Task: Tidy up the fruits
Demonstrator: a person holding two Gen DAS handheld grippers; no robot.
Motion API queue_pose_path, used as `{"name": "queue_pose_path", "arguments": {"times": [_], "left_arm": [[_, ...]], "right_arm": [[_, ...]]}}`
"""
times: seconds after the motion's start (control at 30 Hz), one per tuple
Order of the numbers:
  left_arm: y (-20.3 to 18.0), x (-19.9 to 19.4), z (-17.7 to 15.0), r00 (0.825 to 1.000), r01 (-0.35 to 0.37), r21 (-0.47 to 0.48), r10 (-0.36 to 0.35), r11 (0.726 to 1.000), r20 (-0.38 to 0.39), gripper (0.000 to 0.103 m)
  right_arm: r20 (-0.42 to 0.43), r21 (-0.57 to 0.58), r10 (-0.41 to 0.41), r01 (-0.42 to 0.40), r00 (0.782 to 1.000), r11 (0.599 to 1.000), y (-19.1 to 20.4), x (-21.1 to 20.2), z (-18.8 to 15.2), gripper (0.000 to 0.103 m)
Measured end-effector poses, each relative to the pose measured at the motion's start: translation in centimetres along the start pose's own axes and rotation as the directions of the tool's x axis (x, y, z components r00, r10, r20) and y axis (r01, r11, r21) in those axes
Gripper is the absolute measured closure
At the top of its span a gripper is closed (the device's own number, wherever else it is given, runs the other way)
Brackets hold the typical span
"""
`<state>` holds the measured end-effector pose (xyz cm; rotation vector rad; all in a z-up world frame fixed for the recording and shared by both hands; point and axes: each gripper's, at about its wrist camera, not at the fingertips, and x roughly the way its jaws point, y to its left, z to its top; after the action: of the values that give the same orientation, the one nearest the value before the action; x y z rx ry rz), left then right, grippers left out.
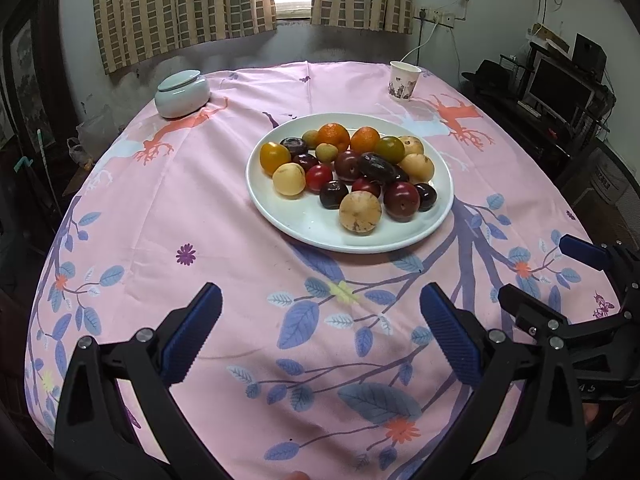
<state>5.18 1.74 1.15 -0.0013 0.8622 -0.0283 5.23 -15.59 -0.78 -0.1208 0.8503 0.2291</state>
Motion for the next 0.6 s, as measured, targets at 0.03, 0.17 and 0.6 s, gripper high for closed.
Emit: {"name": "queue_pose_path", "arguments": {"times": [0.03, 0.17, 0.6], "left_arm": [[0.03, 0.1, 0.09, 1.0, -0.002, -0.001, 0.002, 1.0, -0.002, 0.002], [0.1, 0.42, 0.3, 1.0, -0.004, -0.002, 0.004, 1.0, -0.005, 0.002], [0.12, 0.77, 0.61, 1.0, -0.011, 0.015, 0.011, 1.0, 0.001, 0.002]], "right_arm": [[-0.002, 0.001, 0.001, -0.001, 1.0, 1.0, -0.09, 0.12, 0.05, 0.001], [-0.008, 0.002, 0.003, -0.003, 1.0, 1.0, -0.1, 0.42, 0.22, 0.001], [-0.014, 0.0, 0.006, -0.006, 1.0, 1.0, -0.08, 0.81, 0.47, 0.001]]}}
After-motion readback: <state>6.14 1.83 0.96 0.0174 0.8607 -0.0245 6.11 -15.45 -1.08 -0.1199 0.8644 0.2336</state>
